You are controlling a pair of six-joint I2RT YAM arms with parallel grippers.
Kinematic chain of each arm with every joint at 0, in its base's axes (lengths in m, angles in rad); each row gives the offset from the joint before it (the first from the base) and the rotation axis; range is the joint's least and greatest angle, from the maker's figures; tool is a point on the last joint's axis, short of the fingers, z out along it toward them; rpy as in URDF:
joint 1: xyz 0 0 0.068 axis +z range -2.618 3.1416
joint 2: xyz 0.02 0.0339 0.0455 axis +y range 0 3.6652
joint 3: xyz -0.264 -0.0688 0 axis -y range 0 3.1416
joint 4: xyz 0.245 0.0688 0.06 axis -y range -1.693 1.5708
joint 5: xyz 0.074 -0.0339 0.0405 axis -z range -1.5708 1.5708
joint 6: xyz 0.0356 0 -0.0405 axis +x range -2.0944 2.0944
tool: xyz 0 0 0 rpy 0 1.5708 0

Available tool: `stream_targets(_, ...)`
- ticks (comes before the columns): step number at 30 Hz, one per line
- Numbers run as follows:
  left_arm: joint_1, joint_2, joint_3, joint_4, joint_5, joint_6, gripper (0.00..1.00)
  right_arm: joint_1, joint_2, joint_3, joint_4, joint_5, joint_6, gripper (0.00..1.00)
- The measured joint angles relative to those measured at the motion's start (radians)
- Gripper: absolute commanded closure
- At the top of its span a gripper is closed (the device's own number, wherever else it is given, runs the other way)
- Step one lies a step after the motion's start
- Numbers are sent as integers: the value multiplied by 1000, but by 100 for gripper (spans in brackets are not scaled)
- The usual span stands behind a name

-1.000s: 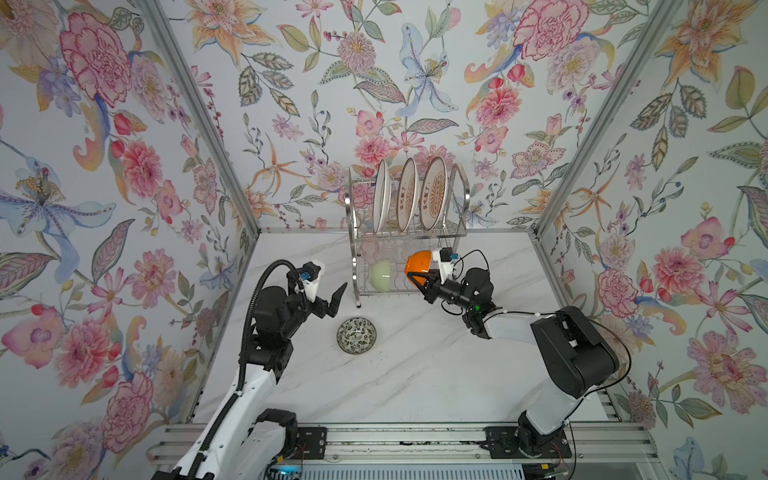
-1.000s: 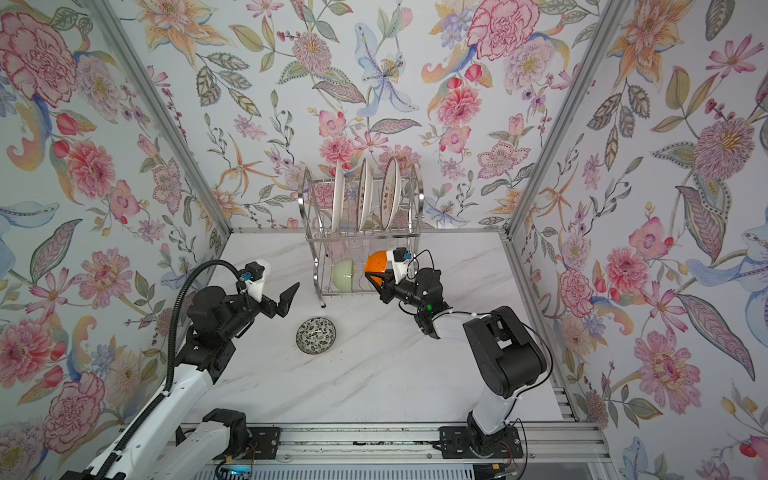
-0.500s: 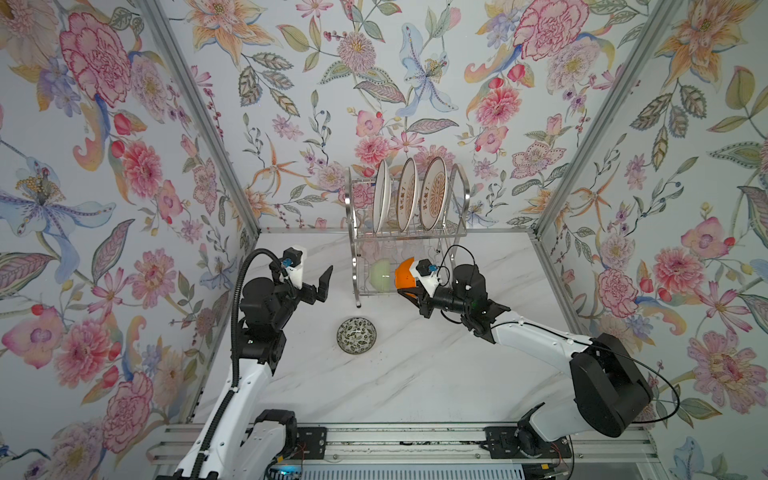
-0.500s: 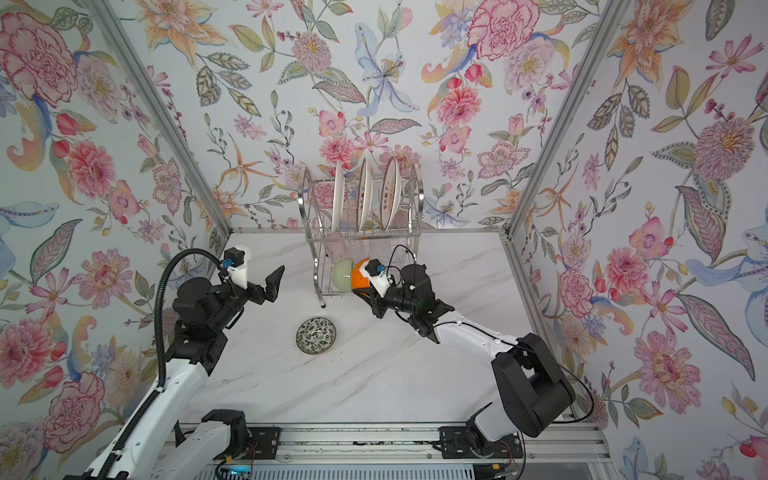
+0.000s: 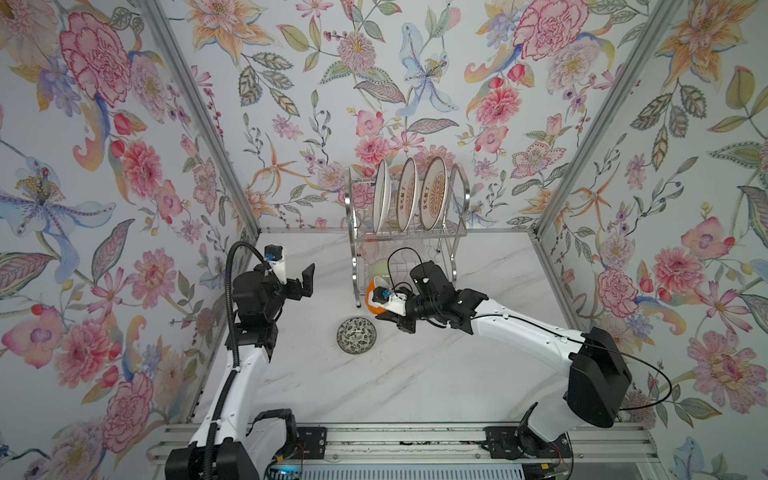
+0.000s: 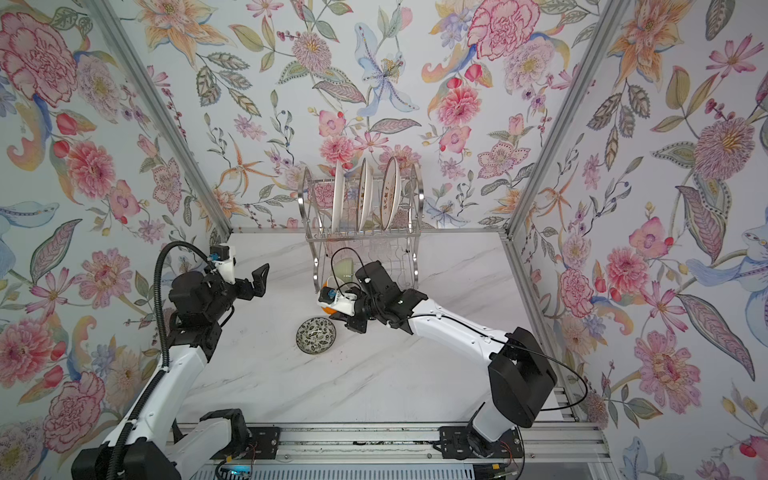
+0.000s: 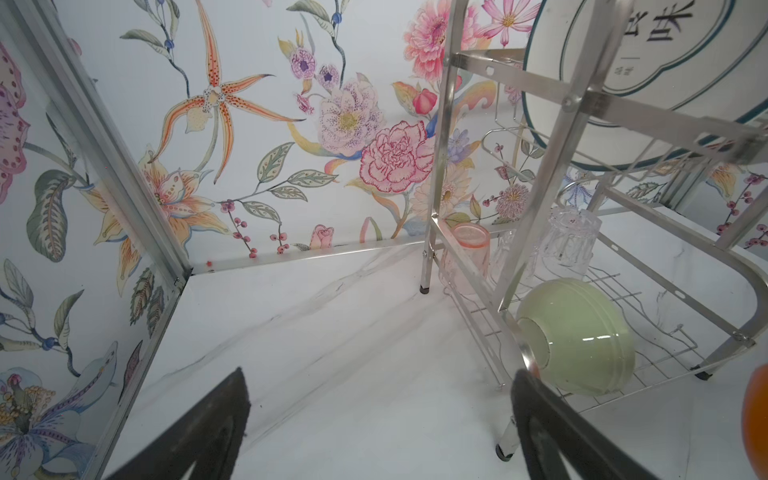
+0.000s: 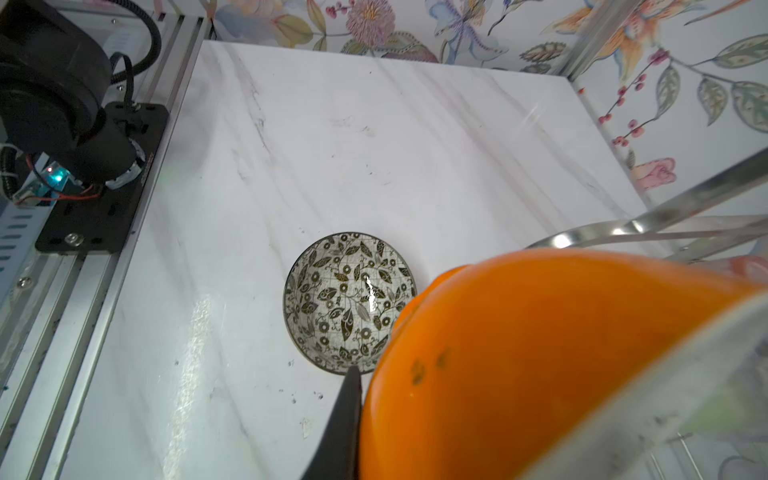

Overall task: Unload the mixed dishes from the dish rack
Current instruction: 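Carry the orange bowl toward the robot above the pink-patterned bowl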

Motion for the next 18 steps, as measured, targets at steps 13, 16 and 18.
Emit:
stream_targets(13,19,46,-57,36,-11,-21,1,120,238,283,-310,87,-133,100)
stream_targets(16,20,46,-57,40,-12,-25,1,140,272,322,-353,111,-133,100)
stream_targets(18,20,44,-57,43,-21,-28,1,153,293,343,-387,129,-132,100)
